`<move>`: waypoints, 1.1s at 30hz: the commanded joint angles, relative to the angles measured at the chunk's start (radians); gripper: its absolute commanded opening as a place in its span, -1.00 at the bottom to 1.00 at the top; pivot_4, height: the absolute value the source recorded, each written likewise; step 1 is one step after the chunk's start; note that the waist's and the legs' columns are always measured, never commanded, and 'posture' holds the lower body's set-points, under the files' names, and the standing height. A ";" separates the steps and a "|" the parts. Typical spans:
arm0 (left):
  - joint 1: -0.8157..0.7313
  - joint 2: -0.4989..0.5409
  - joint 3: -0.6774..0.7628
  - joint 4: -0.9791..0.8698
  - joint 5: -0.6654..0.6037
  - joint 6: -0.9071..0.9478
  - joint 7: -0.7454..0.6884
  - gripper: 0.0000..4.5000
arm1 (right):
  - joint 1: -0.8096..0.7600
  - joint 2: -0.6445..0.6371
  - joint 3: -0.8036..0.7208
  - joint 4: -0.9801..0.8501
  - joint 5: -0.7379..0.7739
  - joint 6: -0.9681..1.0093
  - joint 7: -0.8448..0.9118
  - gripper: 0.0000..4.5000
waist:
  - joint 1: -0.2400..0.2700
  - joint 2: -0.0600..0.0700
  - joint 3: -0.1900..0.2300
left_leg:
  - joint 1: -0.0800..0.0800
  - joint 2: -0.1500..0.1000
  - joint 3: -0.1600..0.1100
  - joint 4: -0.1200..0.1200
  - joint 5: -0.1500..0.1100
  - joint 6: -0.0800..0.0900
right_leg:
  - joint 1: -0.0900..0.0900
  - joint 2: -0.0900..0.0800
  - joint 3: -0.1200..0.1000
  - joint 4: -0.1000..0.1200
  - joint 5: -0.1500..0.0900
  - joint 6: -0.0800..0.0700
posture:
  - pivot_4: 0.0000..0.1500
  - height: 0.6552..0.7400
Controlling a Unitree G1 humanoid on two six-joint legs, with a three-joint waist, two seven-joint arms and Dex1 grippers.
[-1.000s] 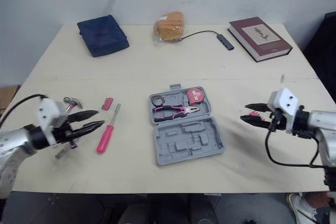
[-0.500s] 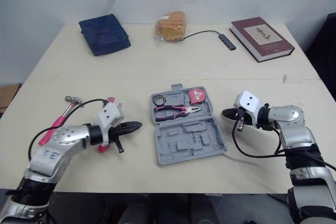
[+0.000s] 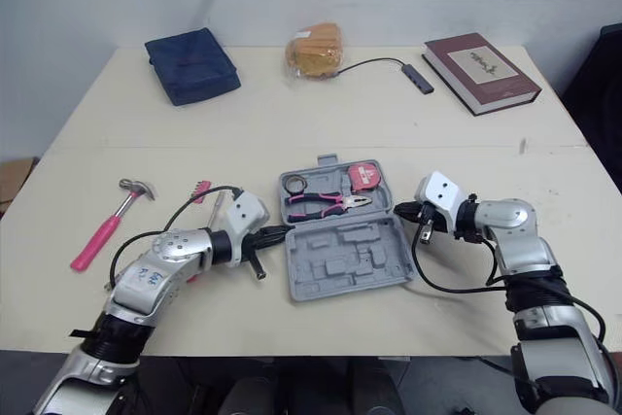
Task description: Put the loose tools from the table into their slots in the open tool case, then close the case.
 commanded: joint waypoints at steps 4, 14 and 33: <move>-0.002 0.028 0.015 0.034 0.023 -0.022 -0.030 -1.00 | 0.072 -0.006 0.011 -0.167 0.014 0.055 0.017 -0.99 | -0.001 0.000 0.000 | 0.000 0.000 0.000 0.000 0.000 0.000 | 0.000 0.000 0.000 0.000 0.000 0.000 | 1.00 1.00; 0.082 0.143 0.065 -0.073 -0.002 -0.034 -0.123 -1.00 | 0.237 -0.002 0.053 -0.534 0.039 0.256 0.001 -0.99 | -0.006 0.000 0.000 | 0.001 0.004 0.000 -0.001 -0.003 0.000 | 0.000 0.003 0.001 0.001 -0.001 -0.001 | 1.00 1.00; 0.171 0.267 0.204 -0.171 -0.036 -0.094 -0.189 -1.00 | 0.276 -0.116 -0.082 -0.481 0.086 0.225 0.007 -0.99 | -0.001 -0.002 -0.001 | 0.000 0.004 0.000 -0.001 -0.004 0.001 | -0.001 0.002 0.000 0.000 -0.001 -0.002 | 1.00 1.00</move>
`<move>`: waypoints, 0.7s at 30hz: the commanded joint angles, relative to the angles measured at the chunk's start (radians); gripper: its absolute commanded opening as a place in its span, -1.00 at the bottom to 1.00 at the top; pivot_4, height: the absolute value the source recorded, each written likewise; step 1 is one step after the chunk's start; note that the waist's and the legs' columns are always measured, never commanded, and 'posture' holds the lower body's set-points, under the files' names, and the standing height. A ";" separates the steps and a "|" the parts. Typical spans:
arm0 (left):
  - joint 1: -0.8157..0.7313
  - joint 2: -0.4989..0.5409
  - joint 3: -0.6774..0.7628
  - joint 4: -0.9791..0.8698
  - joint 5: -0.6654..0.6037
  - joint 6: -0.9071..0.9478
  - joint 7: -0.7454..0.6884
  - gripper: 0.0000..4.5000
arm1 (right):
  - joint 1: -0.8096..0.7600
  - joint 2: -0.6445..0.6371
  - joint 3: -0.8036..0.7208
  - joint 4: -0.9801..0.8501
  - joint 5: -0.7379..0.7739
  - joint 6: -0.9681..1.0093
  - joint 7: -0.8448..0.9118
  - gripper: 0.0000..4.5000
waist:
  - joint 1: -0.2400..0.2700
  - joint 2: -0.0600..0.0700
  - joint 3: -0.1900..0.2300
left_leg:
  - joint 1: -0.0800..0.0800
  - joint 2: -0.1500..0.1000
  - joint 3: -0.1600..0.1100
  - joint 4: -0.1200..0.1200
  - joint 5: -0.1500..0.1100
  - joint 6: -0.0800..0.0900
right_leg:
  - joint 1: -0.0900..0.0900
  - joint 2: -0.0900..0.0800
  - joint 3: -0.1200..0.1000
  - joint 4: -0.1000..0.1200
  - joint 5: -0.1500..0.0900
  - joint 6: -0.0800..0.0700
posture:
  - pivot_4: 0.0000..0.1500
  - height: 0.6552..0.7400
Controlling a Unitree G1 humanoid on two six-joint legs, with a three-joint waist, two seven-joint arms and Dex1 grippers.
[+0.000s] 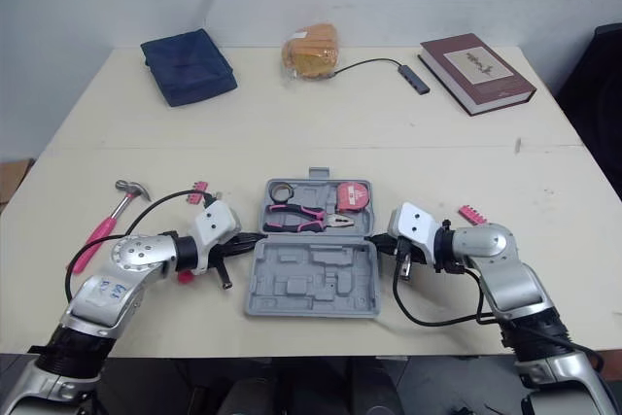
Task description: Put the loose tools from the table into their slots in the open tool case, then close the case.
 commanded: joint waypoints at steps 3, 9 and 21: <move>0.083 0.095 0.210 -0.138 -0.140 0.017 -0.091 -1.00 | 0.077 -0.145 -0.181 0.022 0.082 -0.075 0.062 -0.99 | 0.003 0.000 0.000 | -0.001 0.000 0.000 0.000 -0.001 0.001 | 0.000 -0.002 -0.001 -0.002 0.000 0.000 | 1.00 1.00; 0.230 0.099 0.539 -0.029 -0.287 -0.124 -0.212 -0.65 | 0.177 -0.233 -0.428 0.103 0.210 -0.208 0.151 -0.57 | 0.001 0.000 0.001 | -0.001 -0.001 -0.001 -0.001 -0.002 0.002 | 0.001 -0.004 -0.001 -0.003 0.000 0.000 | 1.00 1.00; 0.386 0.271 1.002 0.630 -0.271 -0.454 -0.261 0.99 | 0.248 -0.338 -0.694 0.686 0.223 -0.646 0.185 1.00 | -0.001 -0.005 0.003 | 0.004 -0.002 0.003 -0.005 -0.002 0.003 | 0.002 -0.004 0.000 -0.004 -0.001 -0.003 | 1.00 1.00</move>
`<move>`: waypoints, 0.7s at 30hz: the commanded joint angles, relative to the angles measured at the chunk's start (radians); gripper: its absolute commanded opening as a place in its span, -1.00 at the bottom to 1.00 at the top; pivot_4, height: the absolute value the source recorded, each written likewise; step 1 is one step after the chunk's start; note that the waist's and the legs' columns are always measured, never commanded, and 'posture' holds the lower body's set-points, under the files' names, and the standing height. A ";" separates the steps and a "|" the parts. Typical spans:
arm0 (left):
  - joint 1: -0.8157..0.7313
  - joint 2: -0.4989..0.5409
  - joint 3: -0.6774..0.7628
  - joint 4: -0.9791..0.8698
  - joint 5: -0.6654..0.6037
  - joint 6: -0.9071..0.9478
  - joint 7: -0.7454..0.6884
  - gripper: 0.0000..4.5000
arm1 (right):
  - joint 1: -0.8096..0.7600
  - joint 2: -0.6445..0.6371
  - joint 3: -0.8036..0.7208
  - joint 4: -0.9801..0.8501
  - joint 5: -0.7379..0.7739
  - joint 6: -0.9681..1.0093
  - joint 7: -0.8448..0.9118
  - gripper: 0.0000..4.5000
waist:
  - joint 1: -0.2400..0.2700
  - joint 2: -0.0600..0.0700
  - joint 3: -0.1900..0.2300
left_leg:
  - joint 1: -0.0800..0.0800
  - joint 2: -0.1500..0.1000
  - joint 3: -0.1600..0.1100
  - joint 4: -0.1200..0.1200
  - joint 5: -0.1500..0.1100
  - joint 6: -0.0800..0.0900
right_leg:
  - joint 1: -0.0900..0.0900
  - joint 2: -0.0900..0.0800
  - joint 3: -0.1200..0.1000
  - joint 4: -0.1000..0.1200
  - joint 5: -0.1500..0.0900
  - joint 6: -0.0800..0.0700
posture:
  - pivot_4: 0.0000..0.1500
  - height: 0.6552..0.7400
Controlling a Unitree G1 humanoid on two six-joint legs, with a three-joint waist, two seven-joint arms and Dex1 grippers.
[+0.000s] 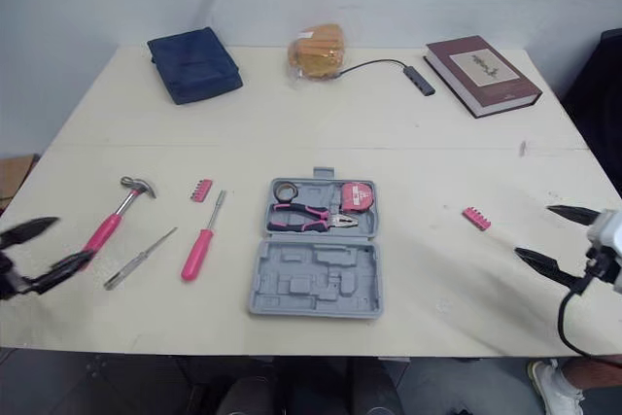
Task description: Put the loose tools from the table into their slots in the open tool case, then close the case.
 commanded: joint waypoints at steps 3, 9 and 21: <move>-0.013 0.124 0.119 0.329 0.025 -0.076 0.082 0.99 | -0.003 -0.094 -0.086 0.217 0.003 -0.099 -0.058 1.00 | -0.003 0.000 0.000 | 0.001 0.000 0.001 -0.004 0.000 0.000 | -0.002 -0.002 0.000 0.000 0.000 -0.001 | 1.00 1.00; -0.032 0.213 0.065 0.586 0.104 -0.178 0.182 0.99 | 0.075 -0.108 -0.109 0.348 0.000 -0.183 -0.101 1.00 | -0.005 0.001 0.000 | 0.002 0.001 0.001 -0.010 0.000 -0.003 | -0.003 -0.003 -0.002 -0.002 -0.002 -0.003 | 1.00 1.00; -0.034 0.154 0.026 0.521 0.064 -0.253 0.104 0.99 | -0.038 0.017 -0.039 0.141 0.112 -0.177 0.016 1.00 | -0.028 -0.001 -0.002 | 0.002 0.001 0.003 -0.010 0.001 -0.009 | -0.003 -0.007 -0.006 0.001 -0.001 -0.002 | 1.00 1.00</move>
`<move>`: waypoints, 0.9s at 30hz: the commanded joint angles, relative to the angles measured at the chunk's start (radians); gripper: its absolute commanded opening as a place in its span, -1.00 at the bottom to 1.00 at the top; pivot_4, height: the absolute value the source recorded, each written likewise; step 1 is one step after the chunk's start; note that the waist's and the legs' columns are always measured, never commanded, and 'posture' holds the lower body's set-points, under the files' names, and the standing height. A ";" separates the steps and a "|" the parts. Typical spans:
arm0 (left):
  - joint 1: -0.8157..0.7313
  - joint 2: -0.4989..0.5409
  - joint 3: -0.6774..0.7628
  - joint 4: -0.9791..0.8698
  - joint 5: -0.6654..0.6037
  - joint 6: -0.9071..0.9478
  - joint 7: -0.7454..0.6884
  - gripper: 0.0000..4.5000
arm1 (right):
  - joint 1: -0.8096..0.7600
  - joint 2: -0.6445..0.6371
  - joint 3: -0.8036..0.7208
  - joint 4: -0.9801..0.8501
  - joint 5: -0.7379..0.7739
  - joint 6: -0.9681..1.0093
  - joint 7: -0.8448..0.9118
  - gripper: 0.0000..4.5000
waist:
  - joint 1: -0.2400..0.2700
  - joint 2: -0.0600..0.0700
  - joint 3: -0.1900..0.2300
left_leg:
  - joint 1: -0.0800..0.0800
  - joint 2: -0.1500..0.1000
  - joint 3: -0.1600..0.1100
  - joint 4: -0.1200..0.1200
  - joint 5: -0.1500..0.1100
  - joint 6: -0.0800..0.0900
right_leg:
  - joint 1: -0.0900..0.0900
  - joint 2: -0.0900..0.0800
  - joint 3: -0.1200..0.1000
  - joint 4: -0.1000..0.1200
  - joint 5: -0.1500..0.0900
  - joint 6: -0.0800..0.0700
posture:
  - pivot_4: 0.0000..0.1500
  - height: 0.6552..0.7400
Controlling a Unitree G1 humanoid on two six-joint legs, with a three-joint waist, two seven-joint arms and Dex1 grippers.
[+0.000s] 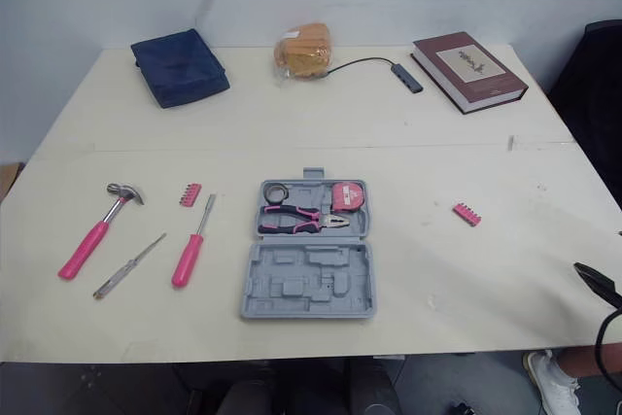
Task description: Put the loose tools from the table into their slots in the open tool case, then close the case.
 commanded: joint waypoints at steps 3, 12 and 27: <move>0.041 -0.033 -0.026 -0.266 -0.053 0.035 -0.075 0.99 | -0.097 0.070 0.060 -0.229 0.123 0.125 0.074 1.00 | 0.002 0.000 0.000 | 0.000 0.000 0.000 0.001 0.000 0.000 | 0.001 -0.001 0.000 0.000 0.000 0.000 | 1.00 1.00; 0.226 -0.035 -0.090 -0.774 -0.130 0.430 -0.166 0.99 | -0.097 0.212 0.215 -0.752 0.290 0.398 0.104 1.00 | 0.005 0.001 0.000 | -0.003 0.000 -0.002 0.000 0.002 0.003 | 0.000 -0.001 -0.003 -0.001 0.000 0.000 | 1.00 1.00; 0.081 -0.089 -0.412 -1.037 -0.001 0.763 0.091 0.99 | -0.089 0.346 0.453 -1.097 0.274 0.479 0.109 1.00 | 0.021 0.001 0.001 | -0.003 -0.001 -0.003 0.001 0.003 0.004 | 0.000 -0.002 -0.004 -0.001 0.000 0.000 | 1.00 1.00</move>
